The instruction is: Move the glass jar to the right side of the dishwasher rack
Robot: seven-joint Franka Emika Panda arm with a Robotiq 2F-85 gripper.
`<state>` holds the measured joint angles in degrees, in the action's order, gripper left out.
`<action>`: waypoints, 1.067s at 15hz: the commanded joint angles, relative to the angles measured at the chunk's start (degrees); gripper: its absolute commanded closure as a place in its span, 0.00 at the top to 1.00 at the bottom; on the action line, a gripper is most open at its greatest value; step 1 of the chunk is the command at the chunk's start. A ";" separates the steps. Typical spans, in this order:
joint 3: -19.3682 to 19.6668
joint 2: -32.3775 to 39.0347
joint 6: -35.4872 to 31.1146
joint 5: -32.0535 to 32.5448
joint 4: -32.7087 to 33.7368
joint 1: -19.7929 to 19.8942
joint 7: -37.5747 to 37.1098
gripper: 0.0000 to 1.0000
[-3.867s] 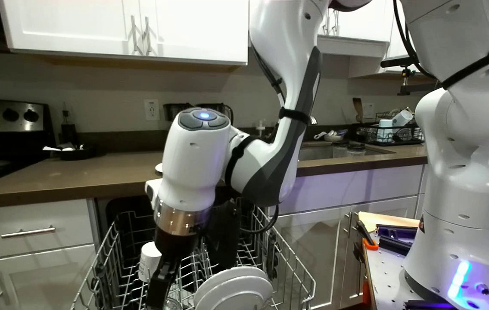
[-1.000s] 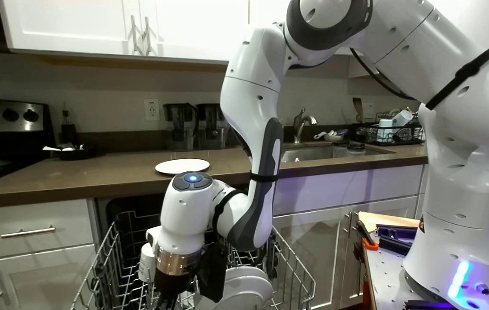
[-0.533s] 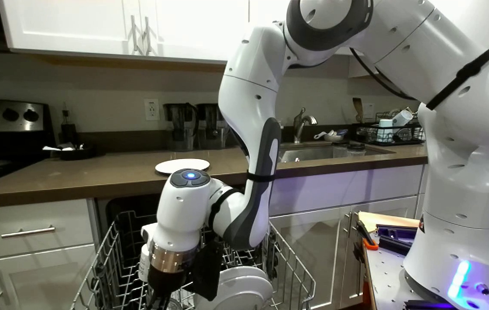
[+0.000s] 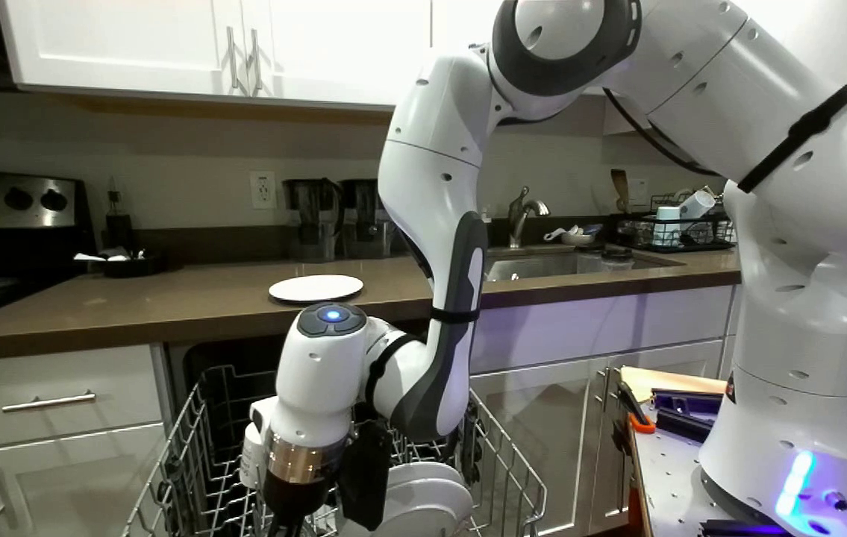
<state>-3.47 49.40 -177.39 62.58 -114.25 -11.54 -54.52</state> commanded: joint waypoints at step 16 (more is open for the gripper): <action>-10.71 -18.50 14.06 -22.87 -12.66 7.25 24.08 0.63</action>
<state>-14.19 36.93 -165.87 49.67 -122.66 -3.51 -40.10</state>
